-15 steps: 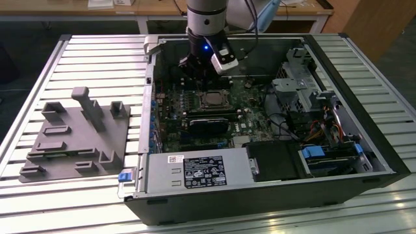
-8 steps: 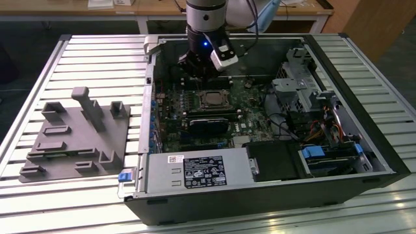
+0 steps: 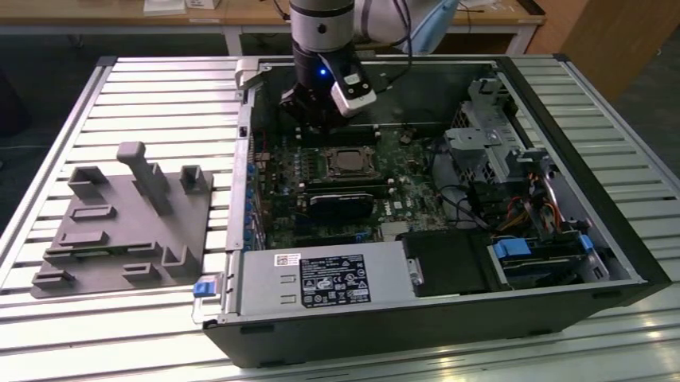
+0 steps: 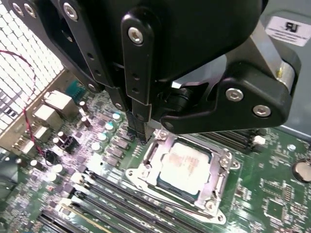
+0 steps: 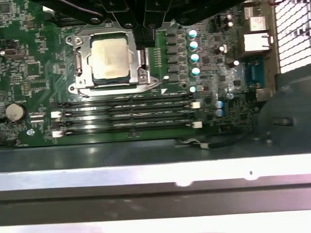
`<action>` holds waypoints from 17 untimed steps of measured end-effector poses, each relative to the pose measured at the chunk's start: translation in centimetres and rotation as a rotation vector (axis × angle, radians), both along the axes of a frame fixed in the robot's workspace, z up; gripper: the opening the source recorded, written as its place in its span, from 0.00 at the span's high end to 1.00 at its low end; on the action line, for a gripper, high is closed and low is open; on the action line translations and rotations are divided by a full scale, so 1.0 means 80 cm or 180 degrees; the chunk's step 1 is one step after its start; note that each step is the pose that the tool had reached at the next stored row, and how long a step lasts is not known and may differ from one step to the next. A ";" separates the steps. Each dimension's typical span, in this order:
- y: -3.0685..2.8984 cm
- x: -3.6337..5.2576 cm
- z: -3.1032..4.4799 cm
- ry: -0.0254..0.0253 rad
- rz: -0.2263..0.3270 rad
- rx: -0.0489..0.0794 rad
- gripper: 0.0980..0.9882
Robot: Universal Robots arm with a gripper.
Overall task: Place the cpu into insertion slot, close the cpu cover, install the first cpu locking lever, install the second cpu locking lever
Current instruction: 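Close the cpu cover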
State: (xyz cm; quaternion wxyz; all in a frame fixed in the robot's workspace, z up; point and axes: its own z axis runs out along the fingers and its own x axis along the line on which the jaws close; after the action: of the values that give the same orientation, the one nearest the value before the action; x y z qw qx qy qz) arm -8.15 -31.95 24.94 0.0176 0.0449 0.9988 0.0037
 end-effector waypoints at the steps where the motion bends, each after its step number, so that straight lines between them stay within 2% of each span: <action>1: 0.0000 -0.003 0.0000 -0.0003 0.0000 0.0000 0.99; 5: 0.0000 -0.011 0.0000 -0.0012 0.0000 0.0000 0.99; 11: 0.0001 -0.018 0.0000 -0.0018 0.0000 0.0000 0.99; 15: 0.0000 -0.017 0.0001 -0.0017 0.0000 -0.0001 0.99; 17: 0.0000 -0.013 0.0000 -0.0018 0.0000 -0.0001 0.99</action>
State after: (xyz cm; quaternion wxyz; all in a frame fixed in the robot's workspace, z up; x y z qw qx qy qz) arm -9.17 -31.95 24.94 0.0203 0.0449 0.9988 0.0037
